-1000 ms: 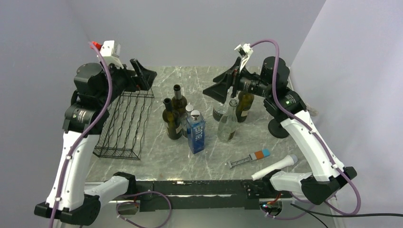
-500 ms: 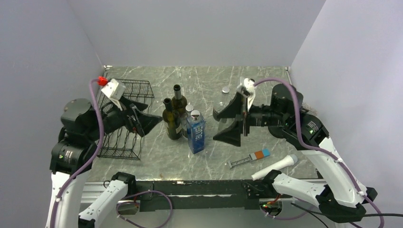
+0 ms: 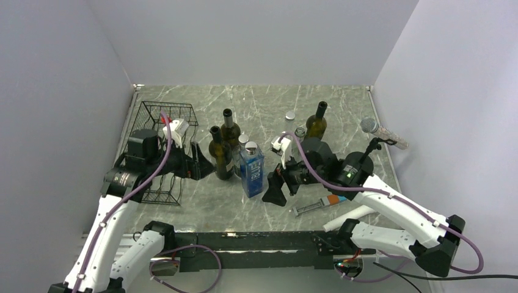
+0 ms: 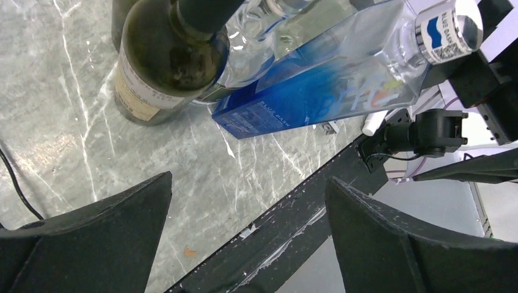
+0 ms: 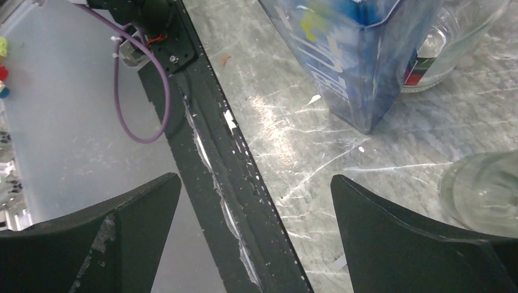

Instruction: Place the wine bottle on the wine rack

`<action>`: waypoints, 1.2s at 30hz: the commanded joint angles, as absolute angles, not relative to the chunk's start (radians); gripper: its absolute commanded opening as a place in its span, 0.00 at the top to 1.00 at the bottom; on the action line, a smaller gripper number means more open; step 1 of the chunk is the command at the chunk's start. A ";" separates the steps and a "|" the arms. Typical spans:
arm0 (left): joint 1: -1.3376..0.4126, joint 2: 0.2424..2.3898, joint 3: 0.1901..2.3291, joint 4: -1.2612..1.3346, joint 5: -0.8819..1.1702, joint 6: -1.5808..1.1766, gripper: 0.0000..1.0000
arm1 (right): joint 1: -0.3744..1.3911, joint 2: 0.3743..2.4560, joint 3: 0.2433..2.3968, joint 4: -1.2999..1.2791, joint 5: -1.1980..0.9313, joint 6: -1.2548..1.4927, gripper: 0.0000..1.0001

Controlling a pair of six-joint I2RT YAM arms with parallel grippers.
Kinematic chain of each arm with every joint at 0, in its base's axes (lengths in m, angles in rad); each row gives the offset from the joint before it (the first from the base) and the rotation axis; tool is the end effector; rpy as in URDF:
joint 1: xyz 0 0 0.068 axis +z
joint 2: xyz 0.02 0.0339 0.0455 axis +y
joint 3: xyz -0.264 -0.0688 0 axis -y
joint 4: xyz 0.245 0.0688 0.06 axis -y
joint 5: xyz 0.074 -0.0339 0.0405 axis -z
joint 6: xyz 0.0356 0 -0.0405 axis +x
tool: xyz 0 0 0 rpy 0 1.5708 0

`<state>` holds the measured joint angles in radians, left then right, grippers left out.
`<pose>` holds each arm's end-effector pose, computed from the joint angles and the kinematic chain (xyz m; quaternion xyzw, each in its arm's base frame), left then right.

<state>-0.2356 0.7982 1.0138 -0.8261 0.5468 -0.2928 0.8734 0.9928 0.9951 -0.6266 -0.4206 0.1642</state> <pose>0.1394 -0.0525 0.3537 0.1002 0.8572 -0.3473 0.3668 0.1218 0.1680 0.3329 -0.3915 0.7833 0.3824 0.2950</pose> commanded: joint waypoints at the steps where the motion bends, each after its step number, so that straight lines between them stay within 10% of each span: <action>1: -0.241 0.727 0.948 -0.698 0.550 -0.361 0.01 | 0.921 0.944 0.940 -0.420 -0.302 0.213 0.00; 21: -0.391 0.752 0.716 -0.399 0.339 -0.617 0.01 | 1.060 0.898 0.648 -0.052 -0.001 0.227 0.00; 36: -0.767 0.784 0.629 -0.290 -0.185 -0.740 0.06 | 1.103 0.916 0.472 0.175 0.185 0.279 0.07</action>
<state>-0.7132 0.7578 0.6037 -0.3222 0.0181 -0.6888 1.0950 0.9234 0.4934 0.0563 0.1101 0.2546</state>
